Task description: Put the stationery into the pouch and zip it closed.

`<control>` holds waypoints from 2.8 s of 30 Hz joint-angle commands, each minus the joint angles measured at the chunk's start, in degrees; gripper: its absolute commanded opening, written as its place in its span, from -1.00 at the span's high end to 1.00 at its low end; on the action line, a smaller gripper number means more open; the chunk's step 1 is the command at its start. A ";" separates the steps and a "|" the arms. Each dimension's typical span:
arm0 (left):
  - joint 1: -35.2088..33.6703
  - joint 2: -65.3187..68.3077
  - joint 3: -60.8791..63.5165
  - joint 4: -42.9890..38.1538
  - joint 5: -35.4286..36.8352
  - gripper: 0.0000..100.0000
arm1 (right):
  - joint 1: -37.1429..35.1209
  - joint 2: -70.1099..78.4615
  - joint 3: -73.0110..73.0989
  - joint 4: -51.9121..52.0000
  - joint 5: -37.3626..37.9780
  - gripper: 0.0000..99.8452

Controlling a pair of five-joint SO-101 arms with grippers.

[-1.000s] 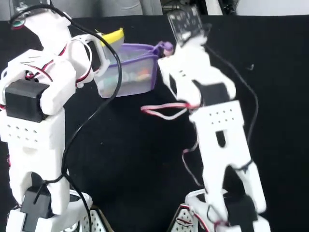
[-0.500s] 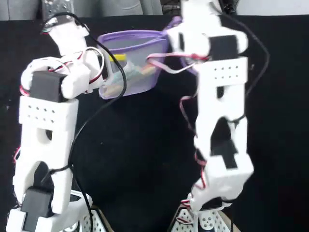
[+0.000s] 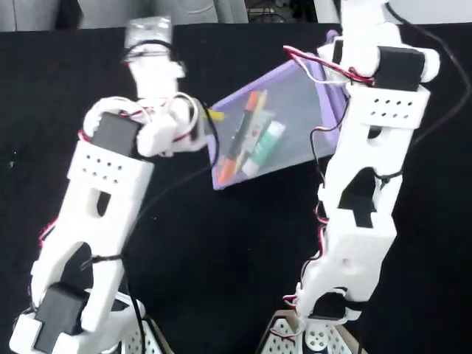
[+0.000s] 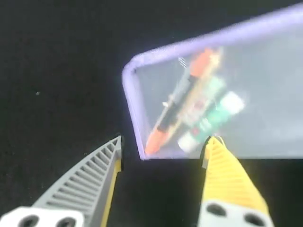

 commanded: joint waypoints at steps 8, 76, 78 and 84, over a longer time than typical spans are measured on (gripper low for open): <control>1.98 -0.70 0.13 -1.05 -2.81 0.44 | -0.26 -15.08 7.78 1.67 2.55 0.98; -18.07 -33.32 29.14 -2.73 -33.14 0.44 | -41.67 -66.24 90.07 -13.54 -6.42 0.98; -18.33 -34.02 31.25 -5.19 -33.23 0.44 | -41.67 -67.47 94.55 -14.24 -3.96 0.98; -18.24 -36.48 39.43 -11.87 -33.41 0.44 | -40.62 -70.11 108.09 -15.30 3.96 0.98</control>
